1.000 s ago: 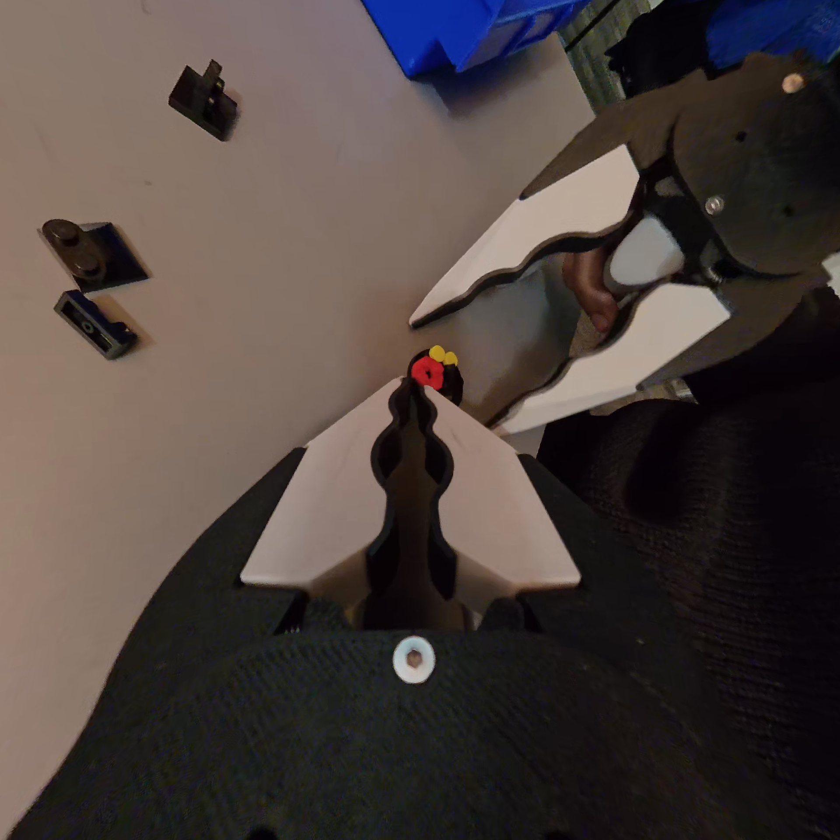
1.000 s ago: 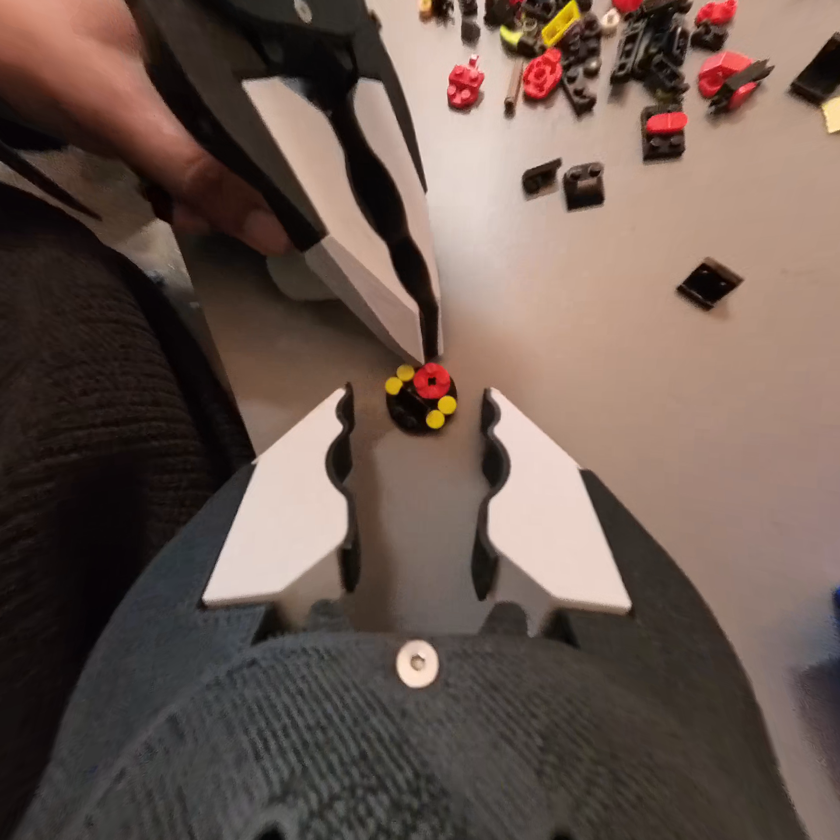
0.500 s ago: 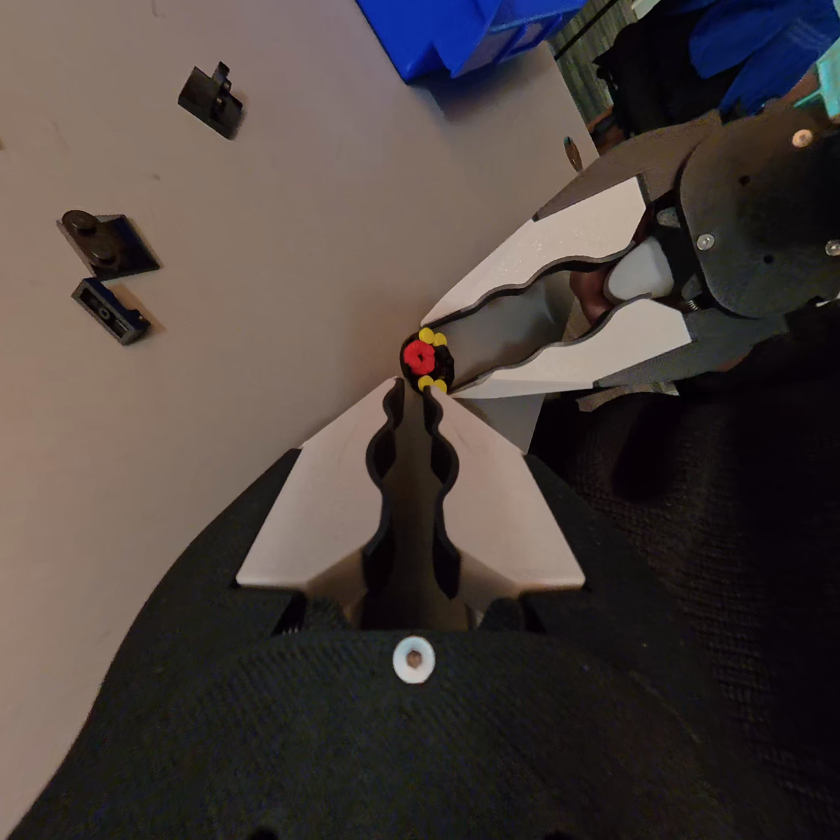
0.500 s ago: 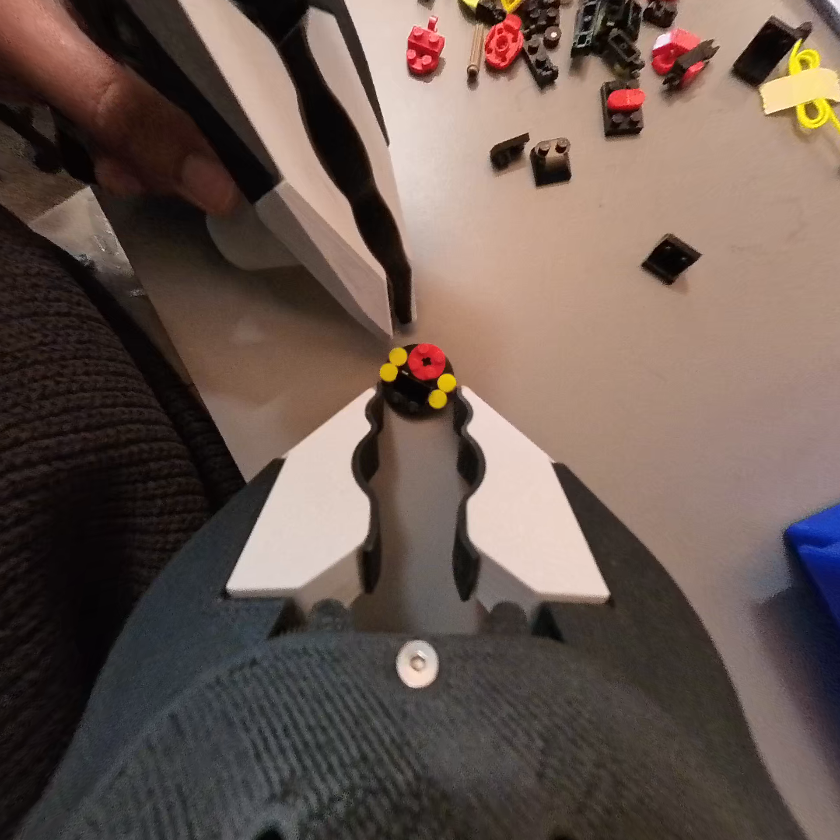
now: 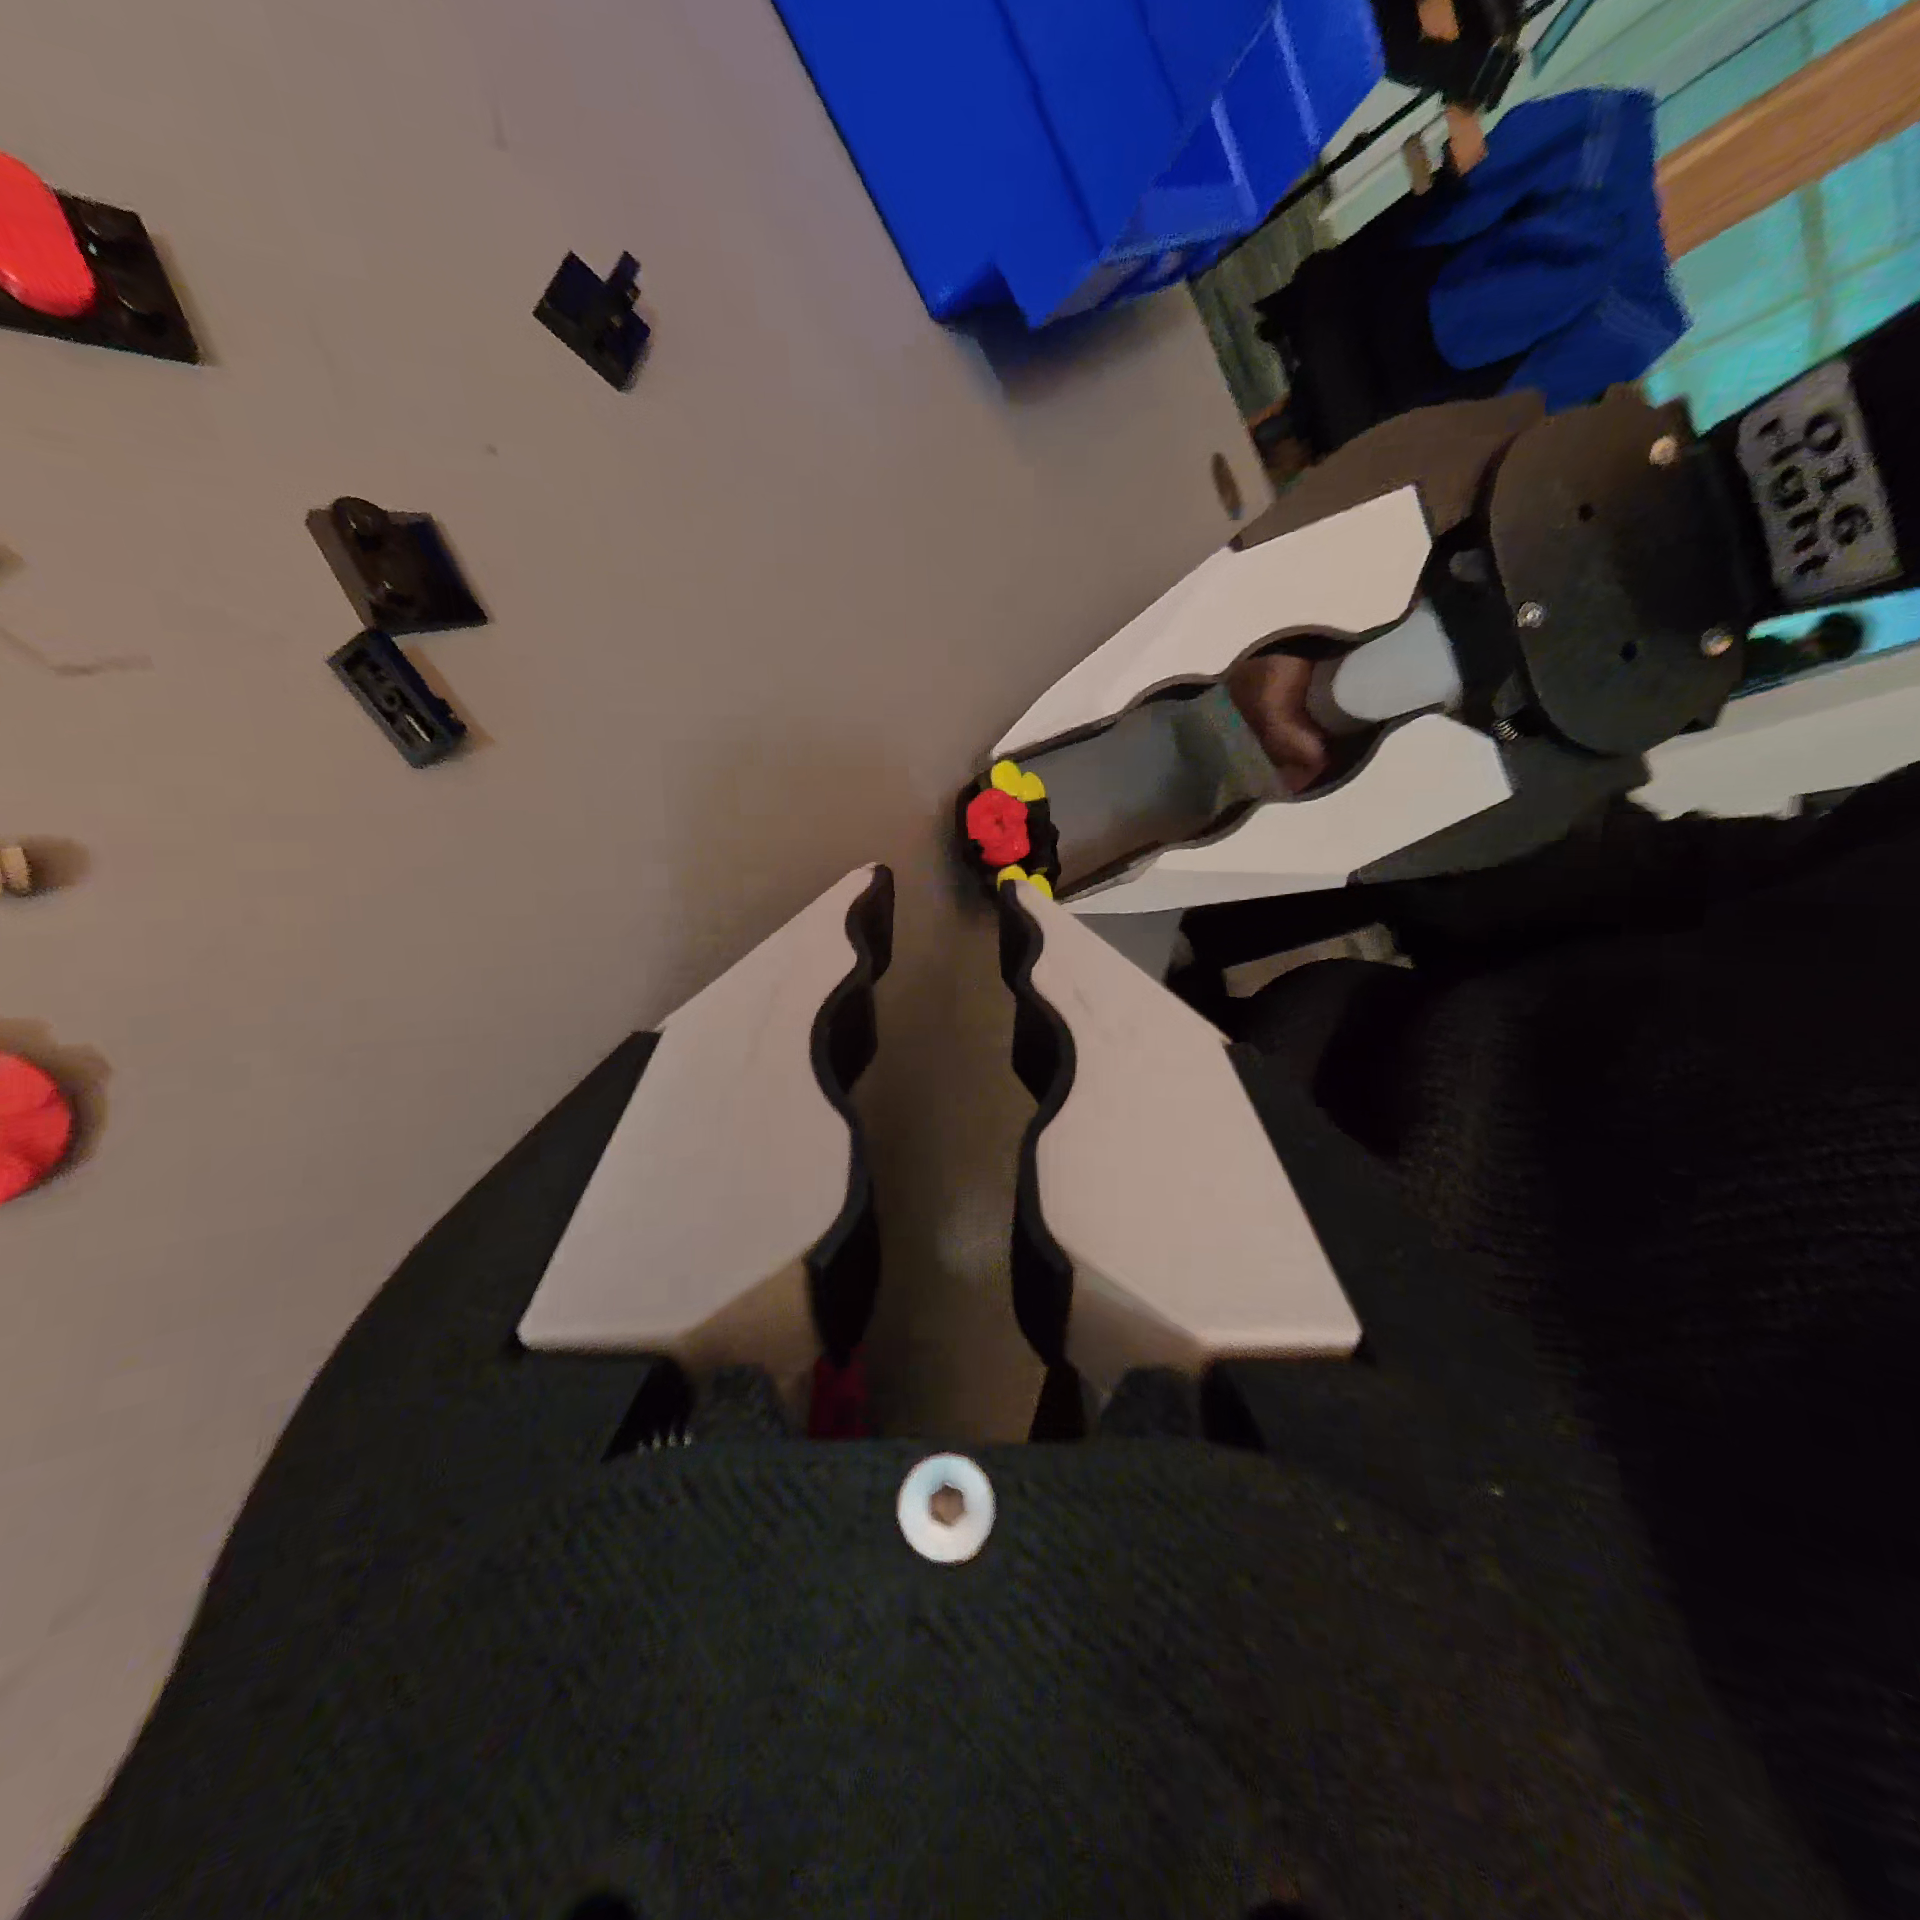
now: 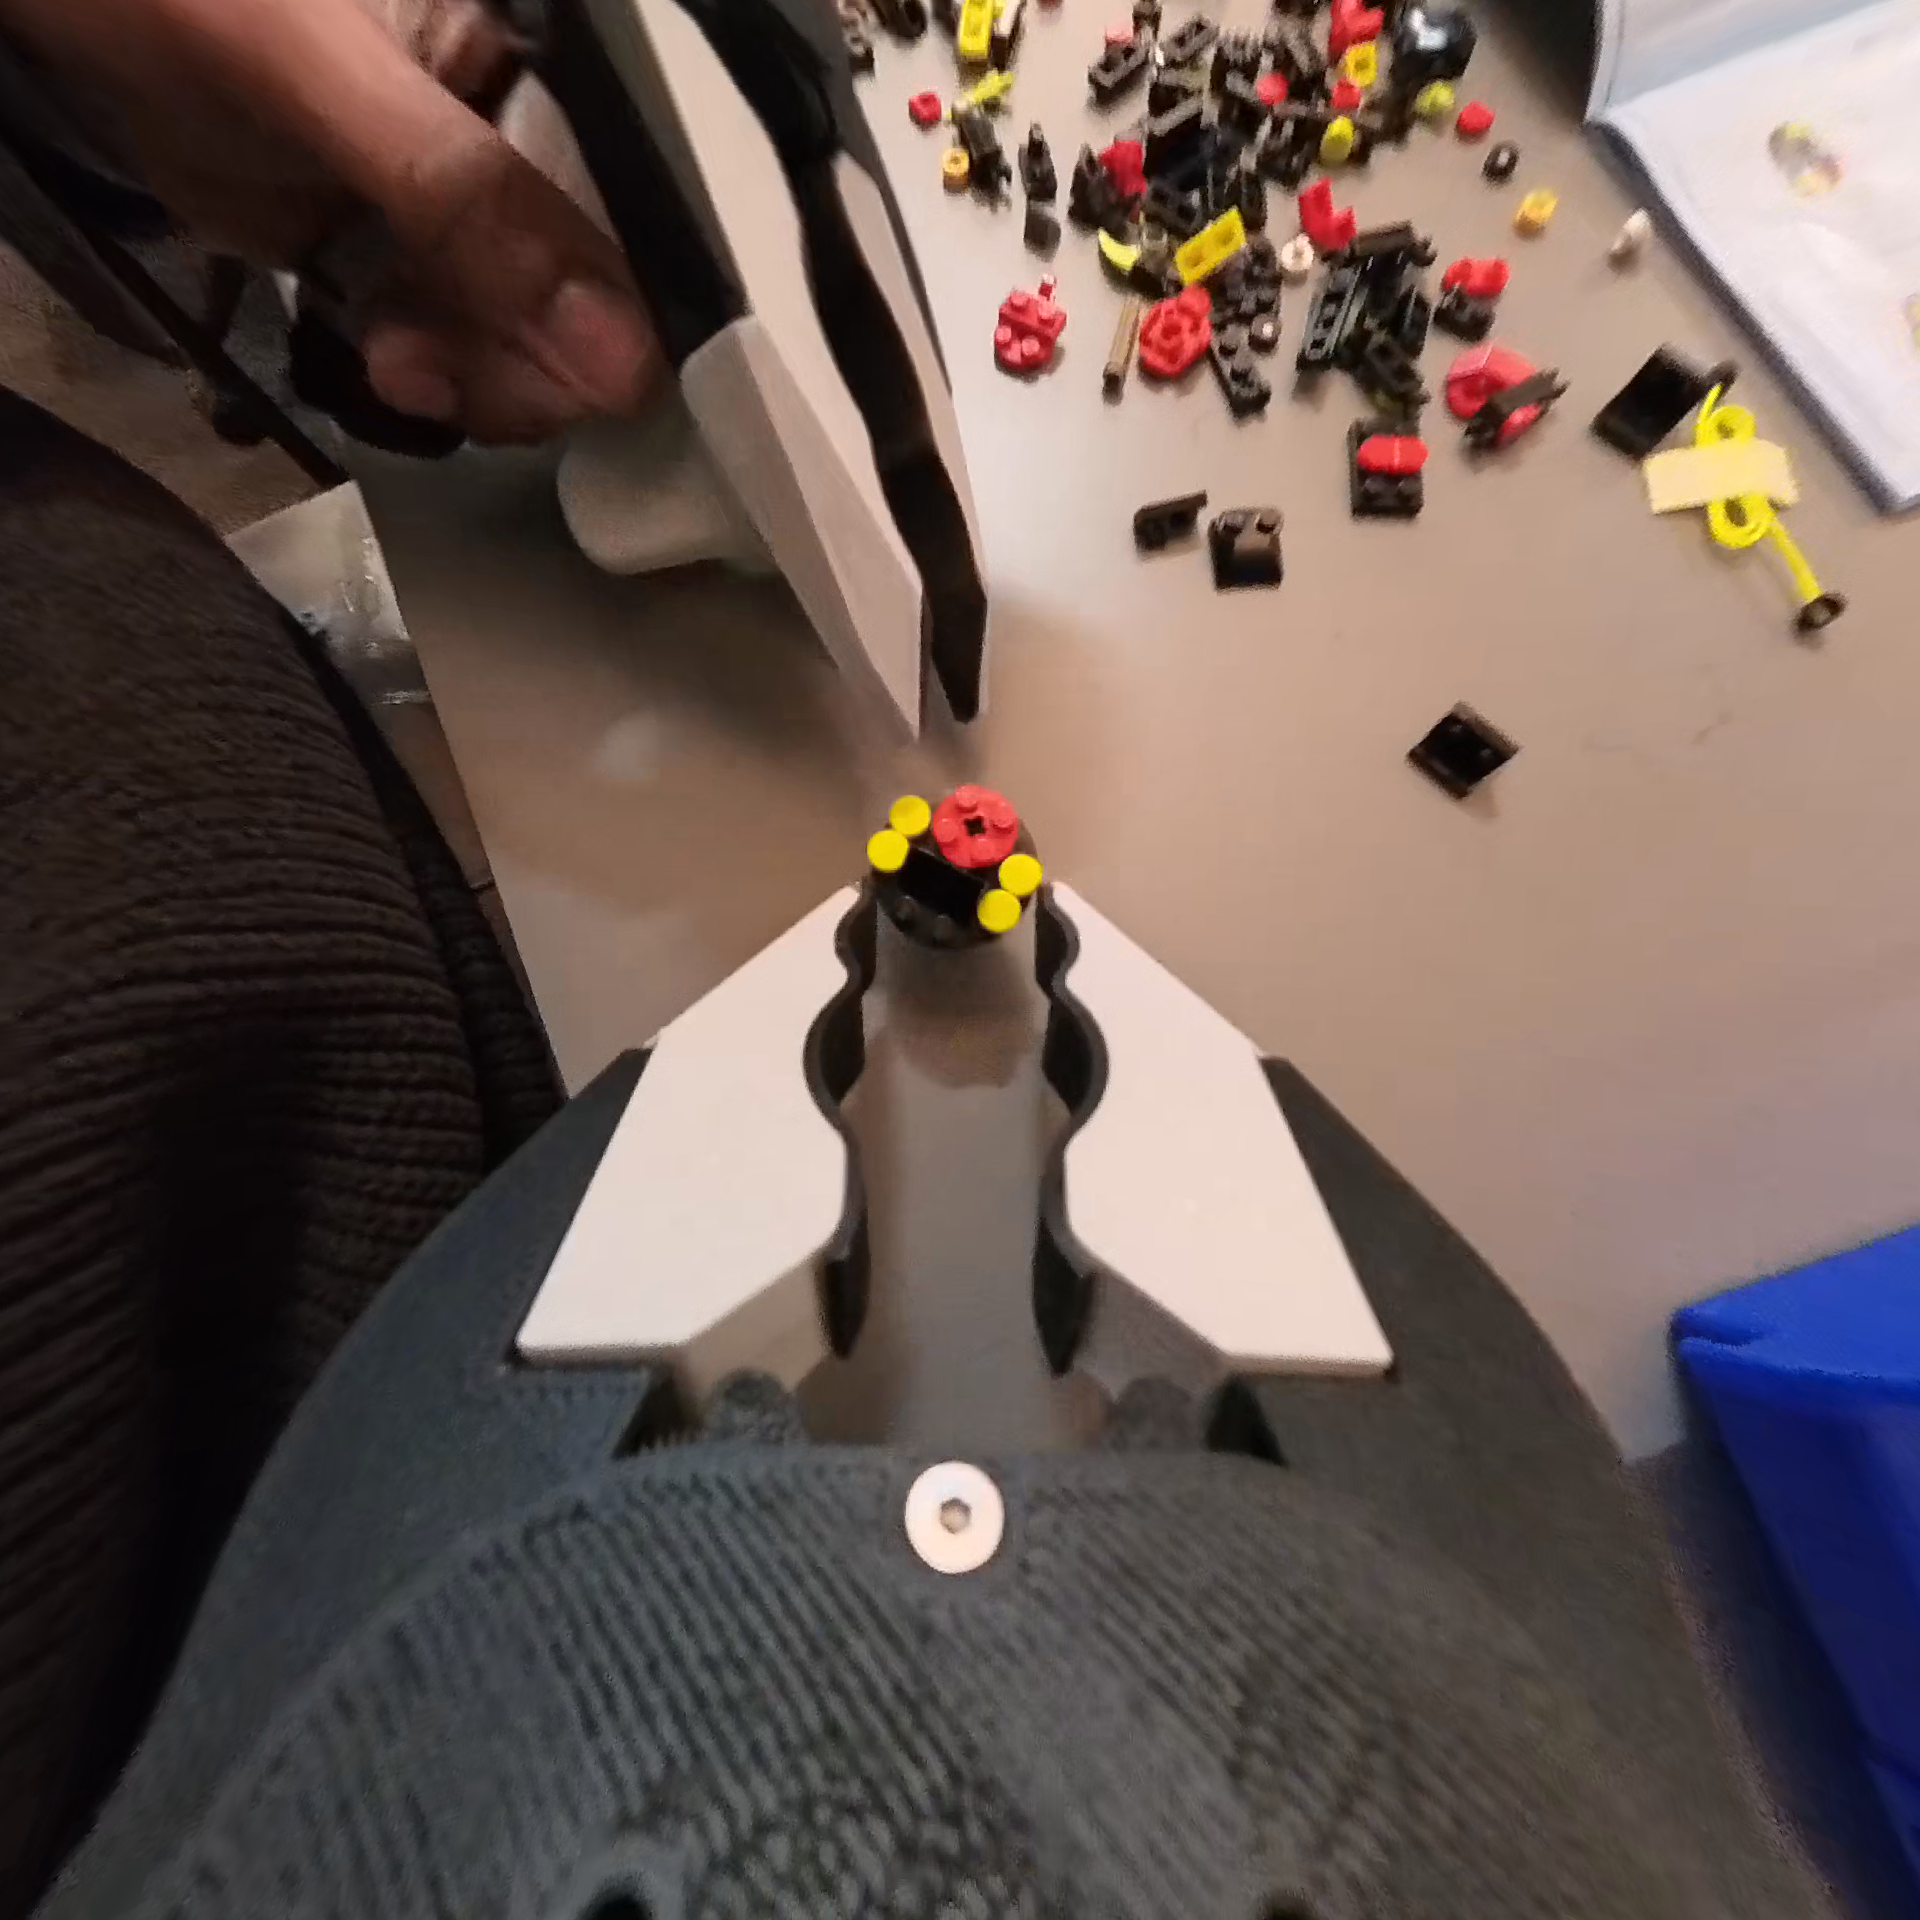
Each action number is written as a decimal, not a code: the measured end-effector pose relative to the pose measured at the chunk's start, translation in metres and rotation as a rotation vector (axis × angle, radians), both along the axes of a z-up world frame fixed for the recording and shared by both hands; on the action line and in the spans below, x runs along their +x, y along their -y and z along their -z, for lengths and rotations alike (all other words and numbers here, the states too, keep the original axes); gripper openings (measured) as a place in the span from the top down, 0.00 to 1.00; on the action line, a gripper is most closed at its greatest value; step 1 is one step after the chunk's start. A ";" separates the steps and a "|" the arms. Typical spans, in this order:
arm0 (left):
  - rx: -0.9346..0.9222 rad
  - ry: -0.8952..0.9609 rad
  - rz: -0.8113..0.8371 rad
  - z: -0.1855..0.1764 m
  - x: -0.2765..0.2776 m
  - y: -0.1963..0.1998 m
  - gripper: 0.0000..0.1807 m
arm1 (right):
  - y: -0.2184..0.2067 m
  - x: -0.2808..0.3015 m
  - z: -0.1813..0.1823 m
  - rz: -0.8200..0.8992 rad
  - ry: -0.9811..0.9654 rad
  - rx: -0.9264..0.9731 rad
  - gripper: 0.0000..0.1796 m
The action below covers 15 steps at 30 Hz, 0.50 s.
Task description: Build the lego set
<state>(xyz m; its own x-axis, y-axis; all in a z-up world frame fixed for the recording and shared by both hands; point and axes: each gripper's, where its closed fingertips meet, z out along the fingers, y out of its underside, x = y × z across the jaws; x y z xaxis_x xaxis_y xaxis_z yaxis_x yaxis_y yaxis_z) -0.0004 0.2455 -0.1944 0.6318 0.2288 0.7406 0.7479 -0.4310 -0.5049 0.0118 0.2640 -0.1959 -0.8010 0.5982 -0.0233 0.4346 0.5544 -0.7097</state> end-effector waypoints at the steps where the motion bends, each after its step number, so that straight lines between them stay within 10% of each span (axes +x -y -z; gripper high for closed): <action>1: 0.028 0.049 -0.003 -0.004 0.001 -0.001 0.89 | 0.001 0.000 -0.004 -0.013 -0.024 -0.003 0.84; 15: 0.187 0.294 0.028 -0.031 0.015 -0.003 0.91 | 0.014 0.009 -0.032 -0.156 -0.196 -0.039 0.84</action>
<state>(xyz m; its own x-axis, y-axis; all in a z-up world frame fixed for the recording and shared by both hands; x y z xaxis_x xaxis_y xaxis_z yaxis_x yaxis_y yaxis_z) 0.0146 0.2483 -0.1633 0.3897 0.0577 0.9191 0.8621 -0.3738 -0.3421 0.0211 0.2505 -0.1638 -0.8749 0.4690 0.1213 0.1978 0.5743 -0.7944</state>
